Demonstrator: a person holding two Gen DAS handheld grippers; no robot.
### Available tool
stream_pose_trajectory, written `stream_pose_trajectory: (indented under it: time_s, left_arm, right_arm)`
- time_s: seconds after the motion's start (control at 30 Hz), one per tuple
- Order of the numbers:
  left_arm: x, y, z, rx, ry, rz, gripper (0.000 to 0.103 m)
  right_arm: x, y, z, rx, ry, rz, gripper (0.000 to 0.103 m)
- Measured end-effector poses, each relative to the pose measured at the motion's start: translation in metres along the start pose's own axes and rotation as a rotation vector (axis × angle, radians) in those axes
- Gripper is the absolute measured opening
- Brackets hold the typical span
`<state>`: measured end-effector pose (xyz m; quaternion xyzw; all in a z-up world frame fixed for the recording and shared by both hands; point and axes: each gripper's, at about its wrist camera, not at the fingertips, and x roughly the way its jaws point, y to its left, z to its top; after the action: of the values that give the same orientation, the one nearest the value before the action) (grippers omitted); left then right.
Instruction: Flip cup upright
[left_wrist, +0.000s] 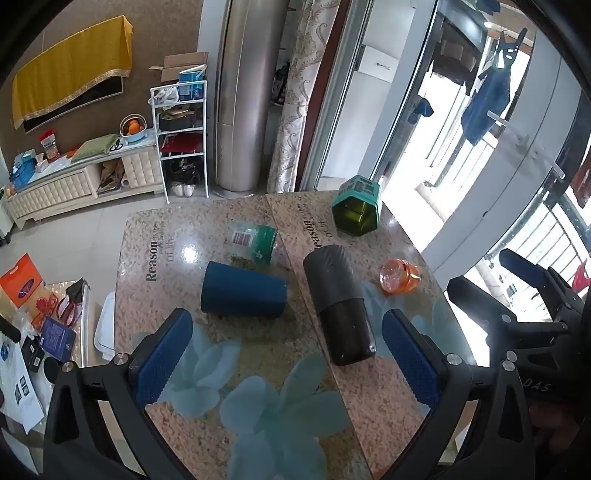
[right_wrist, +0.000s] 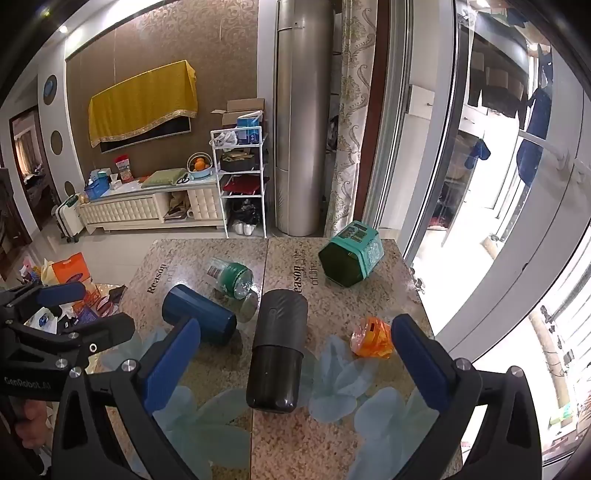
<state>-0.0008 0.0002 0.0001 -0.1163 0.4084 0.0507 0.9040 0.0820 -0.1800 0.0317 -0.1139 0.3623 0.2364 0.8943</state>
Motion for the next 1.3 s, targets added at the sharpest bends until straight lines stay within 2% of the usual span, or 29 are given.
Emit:
stream_pose_trajectory:
  time_s: [0.2, 0.23, 1.3]
  left_arm:
    - [-0.006, 0.0, -0.005, -0.003, -0.01, -0.003, 0.103]
    - [-0.003, 0.0, 0.003, -0.014, 0.026, -0.008, 0.103]
    - [-0.006, -0.001, -0.003, -0.003, 0.024, -0.019, 0.103]
  right_arm:
    - [-0.001, 0.002, 0.0, 0.002, -0.001, 0.004, 0.103]
    - [-0.001, 0.002, 0.0, 0.002, -0.001, 0.004, 0.103]
    - [-0.007, 0.006, -0.005, 0.008, 0.022, -0.02, 0.103]
